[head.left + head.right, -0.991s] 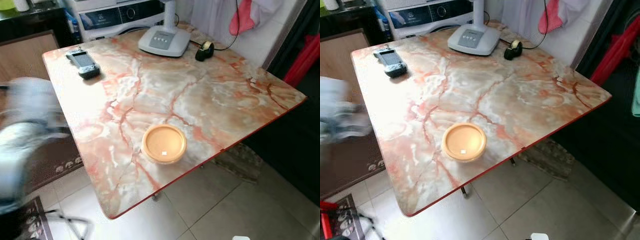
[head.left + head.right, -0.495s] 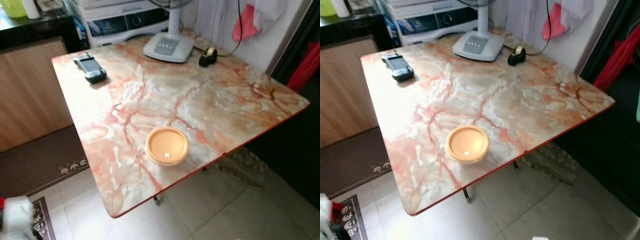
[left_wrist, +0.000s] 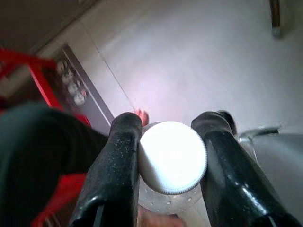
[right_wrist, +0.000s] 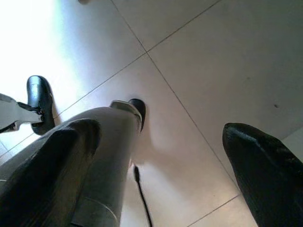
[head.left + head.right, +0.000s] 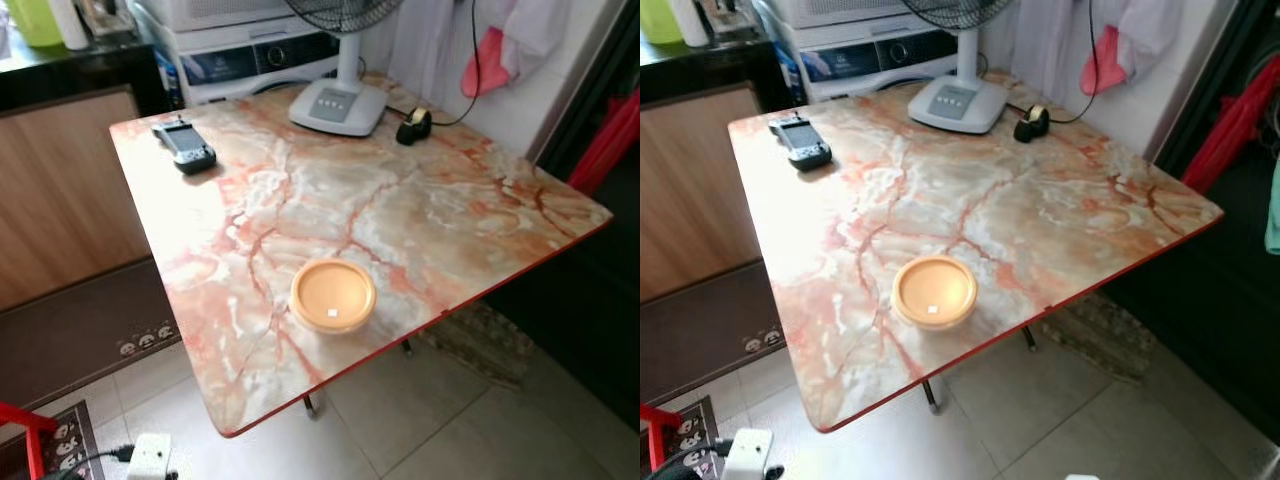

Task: Restocking fridge

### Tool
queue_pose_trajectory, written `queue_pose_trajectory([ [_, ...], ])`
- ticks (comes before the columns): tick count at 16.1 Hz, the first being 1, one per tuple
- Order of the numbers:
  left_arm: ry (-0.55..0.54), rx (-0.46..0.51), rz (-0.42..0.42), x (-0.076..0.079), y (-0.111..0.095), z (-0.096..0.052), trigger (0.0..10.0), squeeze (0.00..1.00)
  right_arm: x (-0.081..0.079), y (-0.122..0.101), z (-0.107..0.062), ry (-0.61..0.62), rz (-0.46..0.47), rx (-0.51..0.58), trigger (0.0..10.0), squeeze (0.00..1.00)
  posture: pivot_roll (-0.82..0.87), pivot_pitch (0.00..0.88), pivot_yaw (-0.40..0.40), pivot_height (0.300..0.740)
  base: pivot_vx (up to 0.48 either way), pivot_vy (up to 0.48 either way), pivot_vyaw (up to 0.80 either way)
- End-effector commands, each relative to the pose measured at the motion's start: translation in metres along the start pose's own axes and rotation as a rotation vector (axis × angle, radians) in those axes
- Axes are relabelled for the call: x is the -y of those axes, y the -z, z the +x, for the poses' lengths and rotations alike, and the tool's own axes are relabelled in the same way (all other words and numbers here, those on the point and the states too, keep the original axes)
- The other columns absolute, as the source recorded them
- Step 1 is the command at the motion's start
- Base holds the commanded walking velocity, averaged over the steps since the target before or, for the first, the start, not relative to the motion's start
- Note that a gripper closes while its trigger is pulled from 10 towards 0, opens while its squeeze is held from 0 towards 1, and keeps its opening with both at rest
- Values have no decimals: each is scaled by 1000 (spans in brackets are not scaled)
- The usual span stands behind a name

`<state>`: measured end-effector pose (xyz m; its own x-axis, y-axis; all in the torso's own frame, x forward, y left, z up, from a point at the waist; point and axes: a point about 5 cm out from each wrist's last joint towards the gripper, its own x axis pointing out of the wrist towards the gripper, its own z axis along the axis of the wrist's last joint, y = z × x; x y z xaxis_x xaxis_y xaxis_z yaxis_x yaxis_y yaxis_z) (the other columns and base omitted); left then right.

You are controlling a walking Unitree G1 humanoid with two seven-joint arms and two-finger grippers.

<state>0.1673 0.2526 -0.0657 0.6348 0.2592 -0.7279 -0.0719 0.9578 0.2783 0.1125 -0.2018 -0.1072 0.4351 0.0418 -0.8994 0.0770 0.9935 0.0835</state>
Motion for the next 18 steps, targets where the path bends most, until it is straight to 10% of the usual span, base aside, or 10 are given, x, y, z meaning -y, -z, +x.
queue_pose_trajectory([
  [1,3,-34,-9,4,8,0,10000,0,0,1,0,14,23,6,10000,0,108,70,-48,740,0,0,0],
  [18,25,-51,-30,20,26,-2,10000,0,6,5,-2,6,-6,-7,10000,0,103,42,-53,740,-195,0,0],
])
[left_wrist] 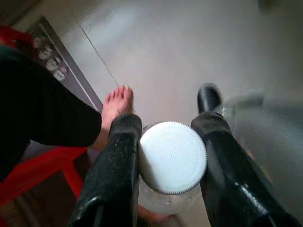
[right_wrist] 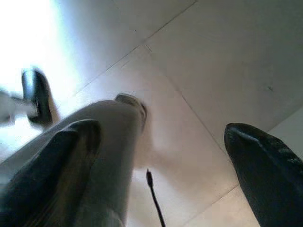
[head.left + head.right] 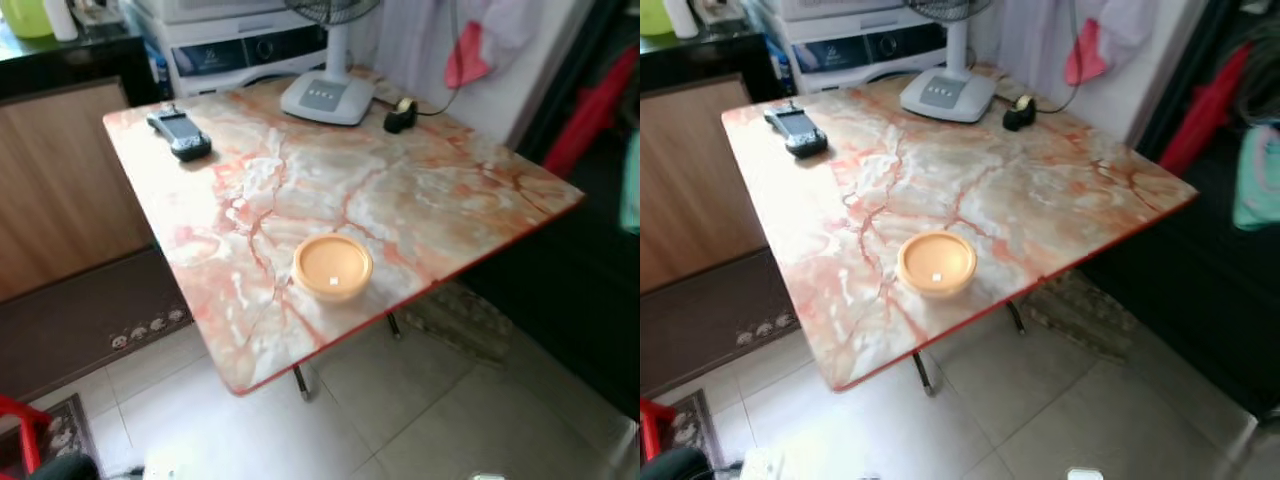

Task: Restocking fridge

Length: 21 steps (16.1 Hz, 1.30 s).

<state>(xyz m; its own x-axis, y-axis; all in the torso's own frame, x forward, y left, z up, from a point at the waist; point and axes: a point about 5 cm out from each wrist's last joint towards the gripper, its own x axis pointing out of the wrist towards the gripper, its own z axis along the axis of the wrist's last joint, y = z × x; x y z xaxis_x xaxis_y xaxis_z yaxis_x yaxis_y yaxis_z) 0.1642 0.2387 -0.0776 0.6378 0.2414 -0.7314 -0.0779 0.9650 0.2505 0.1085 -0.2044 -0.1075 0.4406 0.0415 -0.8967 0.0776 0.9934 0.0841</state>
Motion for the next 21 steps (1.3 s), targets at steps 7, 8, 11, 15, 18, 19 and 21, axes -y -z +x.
queue_pose_trajectory([
  [7,18,-68,14,4,27,-9,10000,0,2,6,-1,14,8,-20,10000,0,87,15,-39,740,-320,0,0],
  [8,21,-68,26,4,28,-9,10000,0,2,7,-1,18,14,-20,10000,0,85,12,-37,740,0,0,0],
  [11,25,-67,39,4,27,-9,10000,0,3,6,-1,21,21,-23,10000,0,83,34,-35,740,0,0,0],
  [15,36,-81,30,3,31,-10,10000,0,2,5,-1,18,10,-33,10000,0,88,70,-36,740,0,0,-800],
  [18,45,-94,35,3,35,-12,10000,0,2,4,0,15,14,-30,10000,0,87,82,-34,740,0,0,-800],
  [19,51,-93,29,3,35,-12,10000,0,2,3,0,14,16,-29,10000,0,85,84,-33,740,0,0,-800],
  [21,54,-92,39,2,34,-11,10000,0,1,3,0,14,17,-29,10000,0,84,88,-32,740,0,0,-800],
])
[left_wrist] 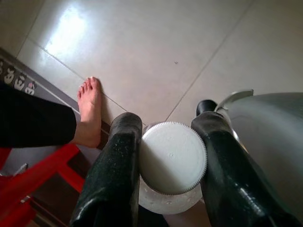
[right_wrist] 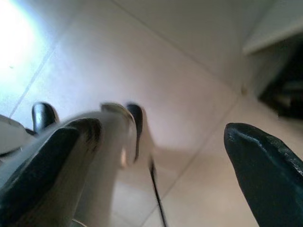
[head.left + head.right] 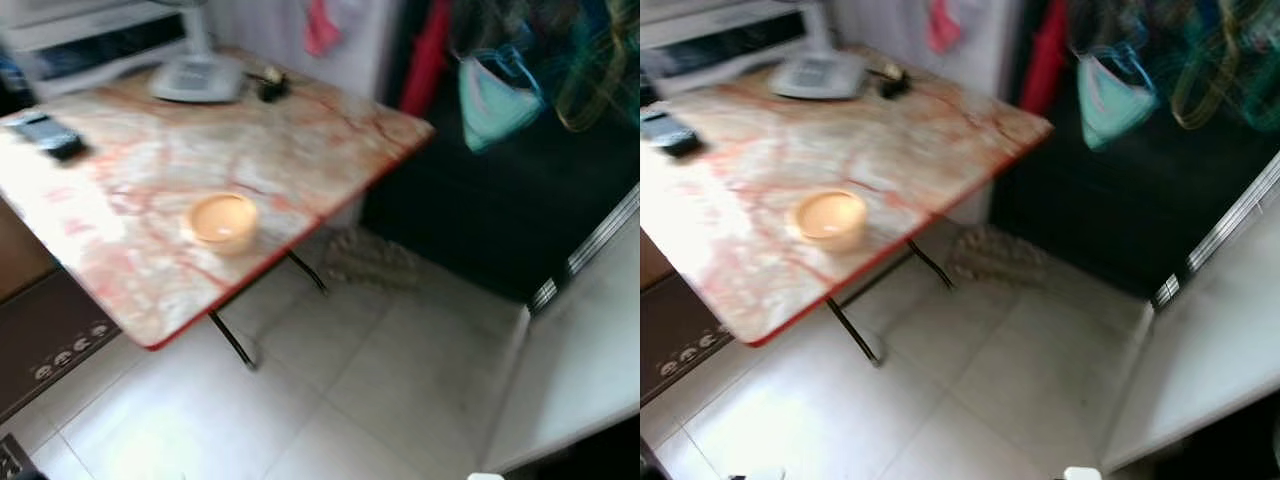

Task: Restocking fridge

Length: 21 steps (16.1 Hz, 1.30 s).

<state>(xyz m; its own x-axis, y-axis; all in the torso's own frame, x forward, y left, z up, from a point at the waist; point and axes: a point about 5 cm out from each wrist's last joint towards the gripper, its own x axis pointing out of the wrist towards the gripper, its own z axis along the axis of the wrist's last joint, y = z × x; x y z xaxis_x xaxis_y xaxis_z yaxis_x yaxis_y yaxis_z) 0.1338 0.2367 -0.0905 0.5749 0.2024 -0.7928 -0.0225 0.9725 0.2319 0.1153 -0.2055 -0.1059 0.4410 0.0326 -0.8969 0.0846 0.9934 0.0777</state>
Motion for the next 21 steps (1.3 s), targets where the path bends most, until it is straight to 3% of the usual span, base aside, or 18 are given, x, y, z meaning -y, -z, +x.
queue_pose_trajectory([
  [1,5,-10,10,0,2,-1,10000,0,1,10,-2,6,11,-33,10000,0,83,88,-32,740,0,0,-800],
  [5,13,2,94,-1,0,0,10000,0,0,10,-1,1,6,-38,10000,0,82,88,-29,740,0,-207,-800],
  [7,3,-4,79,-1,1,0,10000,0,-1,10,-1,-2,2,-39,10000,0,82,79,-28,740,0,0,-800],
  [14,-4,0,170,-11,0,0,10000,0,-11,13,0,-15,19,-43,10000,0,69,33,13,740,0,-61,-800],
  [21,10,0,189,-17,1,-1,10000,0,-18,16,1,-19,38,-41,10000,0,77,0,31,740,0,-38,-800],
])
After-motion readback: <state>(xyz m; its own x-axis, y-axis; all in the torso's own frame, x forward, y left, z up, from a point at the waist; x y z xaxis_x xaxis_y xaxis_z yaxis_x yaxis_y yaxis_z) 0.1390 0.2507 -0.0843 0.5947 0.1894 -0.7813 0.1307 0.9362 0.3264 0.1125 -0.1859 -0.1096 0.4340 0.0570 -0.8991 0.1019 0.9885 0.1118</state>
